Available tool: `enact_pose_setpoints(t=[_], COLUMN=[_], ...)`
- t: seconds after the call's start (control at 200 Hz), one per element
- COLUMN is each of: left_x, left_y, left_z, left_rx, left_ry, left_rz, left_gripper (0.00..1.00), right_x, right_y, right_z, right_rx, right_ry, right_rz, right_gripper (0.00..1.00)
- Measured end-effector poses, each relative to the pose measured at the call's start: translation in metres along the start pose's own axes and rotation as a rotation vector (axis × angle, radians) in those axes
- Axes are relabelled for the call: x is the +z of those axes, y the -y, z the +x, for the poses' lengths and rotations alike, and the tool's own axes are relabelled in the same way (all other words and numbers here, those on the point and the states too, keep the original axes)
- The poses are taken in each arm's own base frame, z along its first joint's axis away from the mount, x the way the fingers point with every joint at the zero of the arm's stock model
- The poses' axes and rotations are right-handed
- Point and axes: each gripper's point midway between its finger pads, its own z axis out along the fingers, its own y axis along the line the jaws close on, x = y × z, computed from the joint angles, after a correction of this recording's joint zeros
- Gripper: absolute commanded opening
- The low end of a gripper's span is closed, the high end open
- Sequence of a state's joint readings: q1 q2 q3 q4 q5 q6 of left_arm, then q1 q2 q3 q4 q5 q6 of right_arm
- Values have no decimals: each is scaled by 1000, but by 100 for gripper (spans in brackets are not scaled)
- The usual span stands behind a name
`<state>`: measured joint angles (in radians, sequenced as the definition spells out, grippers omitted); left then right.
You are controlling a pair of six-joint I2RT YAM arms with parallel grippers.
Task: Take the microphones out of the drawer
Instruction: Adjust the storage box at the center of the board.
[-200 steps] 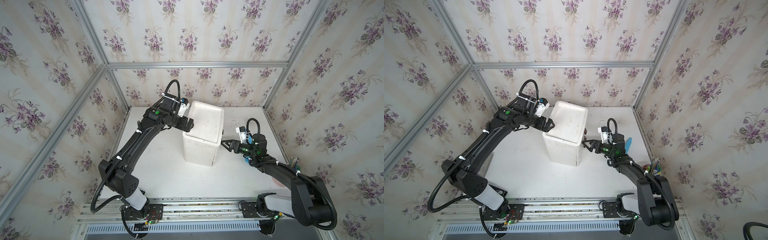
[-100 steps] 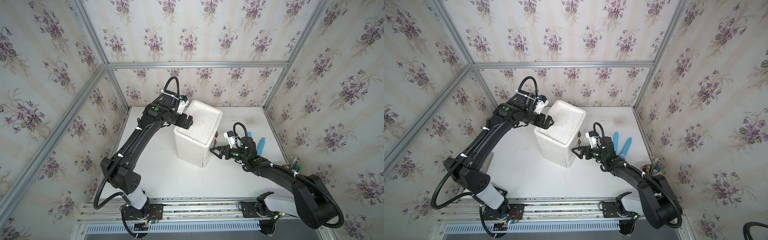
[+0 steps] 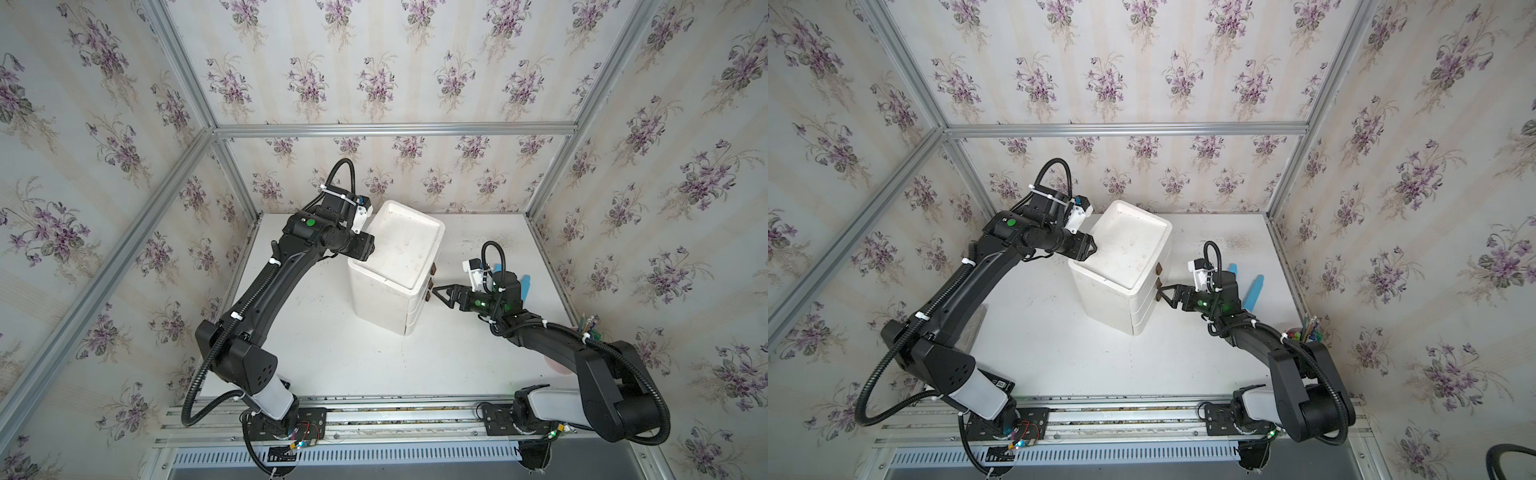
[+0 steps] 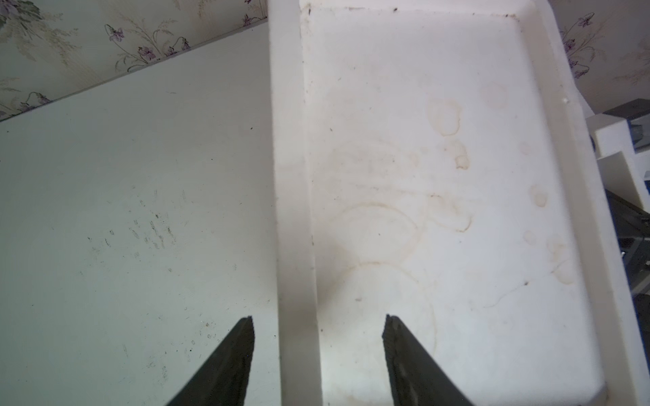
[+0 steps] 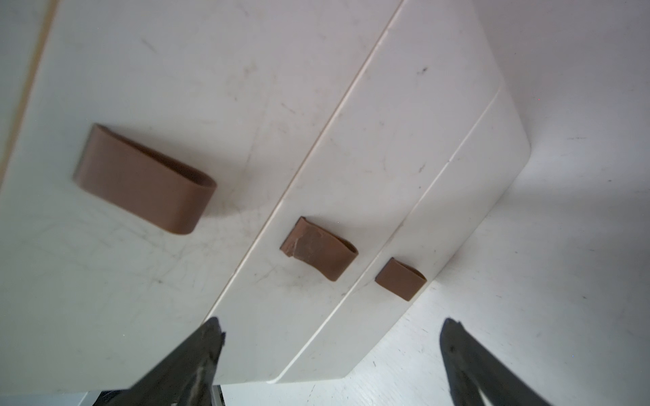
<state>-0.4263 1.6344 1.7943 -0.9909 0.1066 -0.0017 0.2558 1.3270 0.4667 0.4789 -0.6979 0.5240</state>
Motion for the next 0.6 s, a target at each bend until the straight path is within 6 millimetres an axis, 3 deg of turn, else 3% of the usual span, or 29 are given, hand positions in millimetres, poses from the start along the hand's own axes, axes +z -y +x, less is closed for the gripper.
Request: enact_pose_setpoints(t=[0.115, 0.15, 0.26, 0.599], left_x=[1, 1, 1, -3], left_y=[-2, -3, -5, -9], left_z=[1, 2, 2, 4], left_rx=[9, 12, 25, 72], left_ry=[-5, -7, -8, -20], left_rz=[-11, -16, -31, -51], left_gripper=[56, 47, 37, 22], right_x=[1, 1, 1, 3], right_y=[2, 3, 6, 8], right_z=[1, 0, -1, 3], right_rx=[6, 8, 12, -13], right_ry=[-3, -3, 0, -16], right_rz=[2, 4, 2, -19], right_gripper=[94, 94, 94, 93])
